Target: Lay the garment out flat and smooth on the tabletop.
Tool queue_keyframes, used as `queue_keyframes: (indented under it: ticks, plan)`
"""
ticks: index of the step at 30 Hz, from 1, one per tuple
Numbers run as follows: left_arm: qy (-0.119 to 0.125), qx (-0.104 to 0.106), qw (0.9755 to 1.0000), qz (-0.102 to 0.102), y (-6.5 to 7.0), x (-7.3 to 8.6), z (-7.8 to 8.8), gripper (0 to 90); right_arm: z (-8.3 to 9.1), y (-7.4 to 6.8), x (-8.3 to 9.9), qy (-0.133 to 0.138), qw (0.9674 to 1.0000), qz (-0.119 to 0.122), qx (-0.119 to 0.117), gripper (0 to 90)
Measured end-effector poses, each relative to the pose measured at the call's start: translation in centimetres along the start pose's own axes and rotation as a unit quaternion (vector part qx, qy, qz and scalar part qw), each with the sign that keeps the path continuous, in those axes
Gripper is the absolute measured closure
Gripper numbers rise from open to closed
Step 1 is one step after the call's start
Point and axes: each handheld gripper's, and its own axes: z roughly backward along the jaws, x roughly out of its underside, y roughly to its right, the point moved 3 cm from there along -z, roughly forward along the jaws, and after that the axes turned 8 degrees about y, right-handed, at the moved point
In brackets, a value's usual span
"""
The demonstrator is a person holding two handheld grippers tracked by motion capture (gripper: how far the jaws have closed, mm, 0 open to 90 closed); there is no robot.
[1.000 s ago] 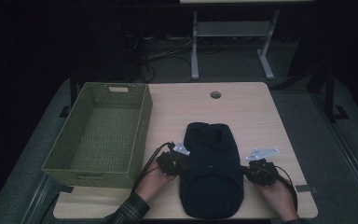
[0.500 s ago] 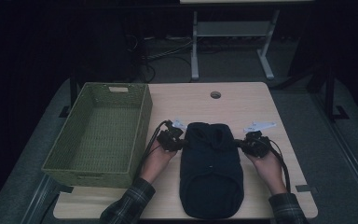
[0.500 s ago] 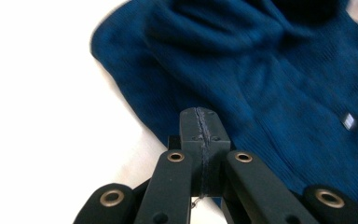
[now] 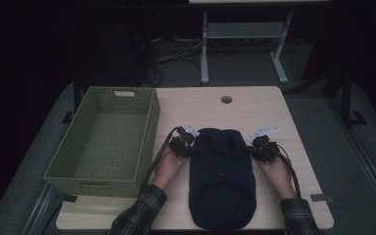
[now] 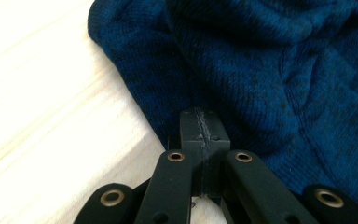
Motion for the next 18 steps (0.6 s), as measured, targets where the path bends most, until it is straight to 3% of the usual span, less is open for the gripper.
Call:
queue_keyframes:
  ticks: [3,8,11,18]
  plan:
    - [-0.003,0.001,1.0000,-0.005,0.6,0.4,0.4,90.0,0.4,-0.1,0.2,-0.012,0.9997,0.012,0.016,90.0]
    - [-0.006,0.006,0.9999,-0.010,1.1,0.7,0.7,90.0,0.7,-0.1,0.4,-0.015,0.9998,0.003,0.008,90.0]
    - [-0.007,0.014,0.9999,-0.001,0.8,0.5,0.7,90.0,0.8,0.0,0.3,-0.013,0.9999,-0.005,-0.008,90.0]
    - [0.016,-0.002,0.9998,0.010,-0.7,-0.8,1.7,85.2,1.9,0.3,-1.6,0.013,0.9995,-0.002,-0.028,81.8]
